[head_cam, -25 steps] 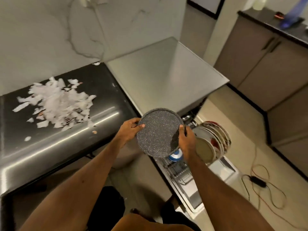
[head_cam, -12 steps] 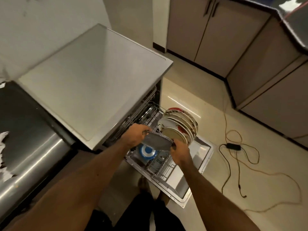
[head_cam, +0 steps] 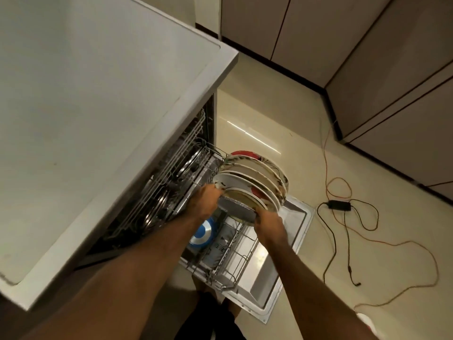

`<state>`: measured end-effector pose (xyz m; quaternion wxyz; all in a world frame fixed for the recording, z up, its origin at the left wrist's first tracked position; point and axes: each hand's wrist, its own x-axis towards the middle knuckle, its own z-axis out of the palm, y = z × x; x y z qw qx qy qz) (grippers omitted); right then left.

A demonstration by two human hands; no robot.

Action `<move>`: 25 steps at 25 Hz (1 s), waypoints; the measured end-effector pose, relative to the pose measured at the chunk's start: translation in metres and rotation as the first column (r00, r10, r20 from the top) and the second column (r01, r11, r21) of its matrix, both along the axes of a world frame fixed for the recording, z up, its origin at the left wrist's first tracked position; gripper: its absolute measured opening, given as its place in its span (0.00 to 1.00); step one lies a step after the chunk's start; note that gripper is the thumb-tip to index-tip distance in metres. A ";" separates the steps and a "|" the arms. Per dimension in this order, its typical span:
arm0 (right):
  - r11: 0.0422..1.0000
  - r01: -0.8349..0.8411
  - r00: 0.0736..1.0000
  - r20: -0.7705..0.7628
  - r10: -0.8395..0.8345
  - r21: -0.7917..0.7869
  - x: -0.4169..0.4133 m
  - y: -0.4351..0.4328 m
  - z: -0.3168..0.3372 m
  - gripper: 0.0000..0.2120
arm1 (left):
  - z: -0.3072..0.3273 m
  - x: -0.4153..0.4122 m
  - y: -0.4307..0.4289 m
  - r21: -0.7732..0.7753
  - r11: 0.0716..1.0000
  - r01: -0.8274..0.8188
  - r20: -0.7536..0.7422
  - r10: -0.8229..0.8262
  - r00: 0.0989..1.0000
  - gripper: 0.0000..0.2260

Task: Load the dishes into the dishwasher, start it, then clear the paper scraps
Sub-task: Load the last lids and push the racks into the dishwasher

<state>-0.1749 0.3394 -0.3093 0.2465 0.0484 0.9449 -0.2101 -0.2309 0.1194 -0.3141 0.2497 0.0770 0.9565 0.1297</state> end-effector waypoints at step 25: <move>0.853 -0.521 0.825 0.236 0.513 -0.032 -0.063 0.053 -0.106 0.21 | -0.080 0.019 0.086 0.142 0.843 -0.519 0.344 0.449 0.824 0.19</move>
